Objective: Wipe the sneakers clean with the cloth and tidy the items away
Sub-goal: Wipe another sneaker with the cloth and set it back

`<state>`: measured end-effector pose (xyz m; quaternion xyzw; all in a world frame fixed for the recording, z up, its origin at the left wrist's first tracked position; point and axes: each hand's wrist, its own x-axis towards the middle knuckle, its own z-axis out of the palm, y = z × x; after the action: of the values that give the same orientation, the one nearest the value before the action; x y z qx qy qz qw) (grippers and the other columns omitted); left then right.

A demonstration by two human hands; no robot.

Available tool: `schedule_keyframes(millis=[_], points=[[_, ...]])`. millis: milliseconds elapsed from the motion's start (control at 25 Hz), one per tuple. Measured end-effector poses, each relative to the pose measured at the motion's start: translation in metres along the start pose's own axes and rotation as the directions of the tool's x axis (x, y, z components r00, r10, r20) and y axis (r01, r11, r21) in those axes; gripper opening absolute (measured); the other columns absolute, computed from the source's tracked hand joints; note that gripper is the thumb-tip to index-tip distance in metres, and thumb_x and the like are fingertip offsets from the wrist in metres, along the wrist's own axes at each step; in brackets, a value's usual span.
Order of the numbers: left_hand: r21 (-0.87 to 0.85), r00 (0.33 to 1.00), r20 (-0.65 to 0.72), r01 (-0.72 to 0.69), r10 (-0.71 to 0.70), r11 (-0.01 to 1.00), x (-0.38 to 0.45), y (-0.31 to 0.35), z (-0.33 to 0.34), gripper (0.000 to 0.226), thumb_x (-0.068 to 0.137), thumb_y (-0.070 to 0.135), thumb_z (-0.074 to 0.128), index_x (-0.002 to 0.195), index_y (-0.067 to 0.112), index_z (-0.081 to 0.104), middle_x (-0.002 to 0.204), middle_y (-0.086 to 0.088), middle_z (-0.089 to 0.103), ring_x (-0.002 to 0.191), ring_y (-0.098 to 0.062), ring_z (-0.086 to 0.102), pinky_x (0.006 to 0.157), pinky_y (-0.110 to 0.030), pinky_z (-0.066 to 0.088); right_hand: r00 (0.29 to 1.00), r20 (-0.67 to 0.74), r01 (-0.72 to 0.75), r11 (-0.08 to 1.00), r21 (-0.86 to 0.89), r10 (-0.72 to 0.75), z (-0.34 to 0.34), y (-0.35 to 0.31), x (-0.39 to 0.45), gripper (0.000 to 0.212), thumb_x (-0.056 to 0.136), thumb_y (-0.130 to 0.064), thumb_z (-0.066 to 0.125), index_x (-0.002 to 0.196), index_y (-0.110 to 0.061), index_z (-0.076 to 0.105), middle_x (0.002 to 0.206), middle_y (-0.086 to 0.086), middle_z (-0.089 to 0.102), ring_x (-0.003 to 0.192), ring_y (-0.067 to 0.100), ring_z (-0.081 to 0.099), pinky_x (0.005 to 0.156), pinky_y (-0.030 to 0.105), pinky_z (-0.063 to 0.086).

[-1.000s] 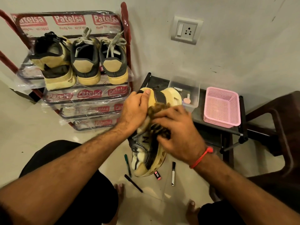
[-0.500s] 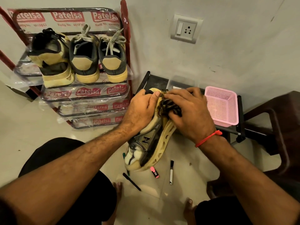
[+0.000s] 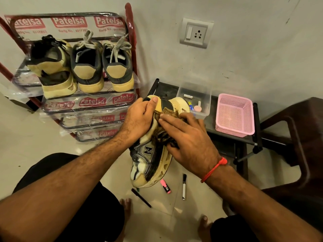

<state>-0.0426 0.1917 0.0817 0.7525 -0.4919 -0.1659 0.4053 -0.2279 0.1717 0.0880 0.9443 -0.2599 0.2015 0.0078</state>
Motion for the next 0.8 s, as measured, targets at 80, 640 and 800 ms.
schedule_keyframes(millis=[80,640,800], points=[[-0.043,1.000,0.022,-0.019,0.020,0.999,-0.001,0.002,0.001,0.051,0.109,0.034,0.040,0.061,0.021,0.050,0.074,0.001,0.045,0.065,-0.010,0.044,0.059,-0.029,0.027,0.999,0.005,-0.042,0.999,-0.021,0.042,-0.006,0.006,0.004,0.064,0.078,-0.037,0.057,0.139,-0.018,0.054,0.146,0.000,0.050,0.119,0.033,0.045,0.090,0.050,0.045],[0.086,0.730,0.297,-0.663,0.616,0.744,-0.032,-0.004,0.023,0.061,0.104,0.057,0.026,0.091,0.014,0.068,0.103,-0.001,0.048,0.090,-0.008,0.041,0.058,-0.031,0.048,0.934,0.048,-0.340,0.838,0.427,0.354,-0.022,0.046,0.016,0.026,0.090,-0.019,0.068,0.115,-0.017,0.069,0.107,0.003,0.068,0.100,0.021,0.060,0.095,0.046,0.049],[0.170,0.772,0.314,-0.618,0.552,0.768,-0.029,-0.004,0.019,0.054,0.101,0.055,0.031,0.103,0.016,0.069,0.113,-0.004,0.054,0.093,-0.010,0.041,0.058,-0.039,0.053,0.942,0.075,-0.318,0.799,0.511,0.327,-0.024,0.041,0.015,0.027,0.090,-0.028,0.065,0.115,-0.019,0.068,0.105,0.000,0.067,0.098,0.017,0.062,0.090,0.043,0.054]])
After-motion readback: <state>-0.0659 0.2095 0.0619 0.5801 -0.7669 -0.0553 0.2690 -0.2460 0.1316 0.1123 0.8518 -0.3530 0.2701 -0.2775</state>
